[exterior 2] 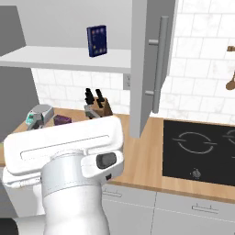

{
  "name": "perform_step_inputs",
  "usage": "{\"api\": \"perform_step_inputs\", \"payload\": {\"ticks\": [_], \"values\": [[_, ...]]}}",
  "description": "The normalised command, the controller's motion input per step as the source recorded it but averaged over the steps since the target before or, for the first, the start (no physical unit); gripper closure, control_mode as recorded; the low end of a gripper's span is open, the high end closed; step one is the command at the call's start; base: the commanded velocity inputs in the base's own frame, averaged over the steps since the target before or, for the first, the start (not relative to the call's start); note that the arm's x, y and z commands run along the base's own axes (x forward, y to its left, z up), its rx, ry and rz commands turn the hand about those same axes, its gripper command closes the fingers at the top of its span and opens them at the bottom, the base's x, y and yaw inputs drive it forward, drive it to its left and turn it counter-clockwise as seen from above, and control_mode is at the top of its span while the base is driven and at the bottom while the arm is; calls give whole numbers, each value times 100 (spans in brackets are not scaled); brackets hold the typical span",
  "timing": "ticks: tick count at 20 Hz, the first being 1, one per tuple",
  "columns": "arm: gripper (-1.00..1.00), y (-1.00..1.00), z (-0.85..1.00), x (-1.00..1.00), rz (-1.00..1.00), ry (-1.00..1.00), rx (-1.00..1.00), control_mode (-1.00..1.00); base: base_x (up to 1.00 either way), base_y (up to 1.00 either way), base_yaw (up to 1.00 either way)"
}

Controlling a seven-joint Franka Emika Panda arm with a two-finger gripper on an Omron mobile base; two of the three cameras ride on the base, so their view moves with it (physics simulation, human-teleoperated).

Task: Pick the cereal and place it on the digital scale for weighing, and close the cabinet.

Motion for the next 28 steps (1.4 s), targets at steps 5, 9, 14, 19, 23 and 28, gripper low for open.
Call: {"api": "perform_step_inputs", "payload": {"ticks": [5, 9, 14, 19, 23, 28], "values": [[-100, -61, -1, -7, 13, -11, 5, -100, 0, 0, 0], [-100, -55, 0, 30, 24, 0, 0, -100, 0, 0, 0], [-100, -52, -2, 26, 29, 0, 0, -100, 0, 0, 0], [-100, -47, -9, 18, 28, 0, 0, -100, 0, 0, 0], [-100, -32, -9, 19, 20, 1, 0, -100, 0, 0, 0], [-100, -3, -4, 35, 7, 19, -5, -100, 0, 0, 0]]}}
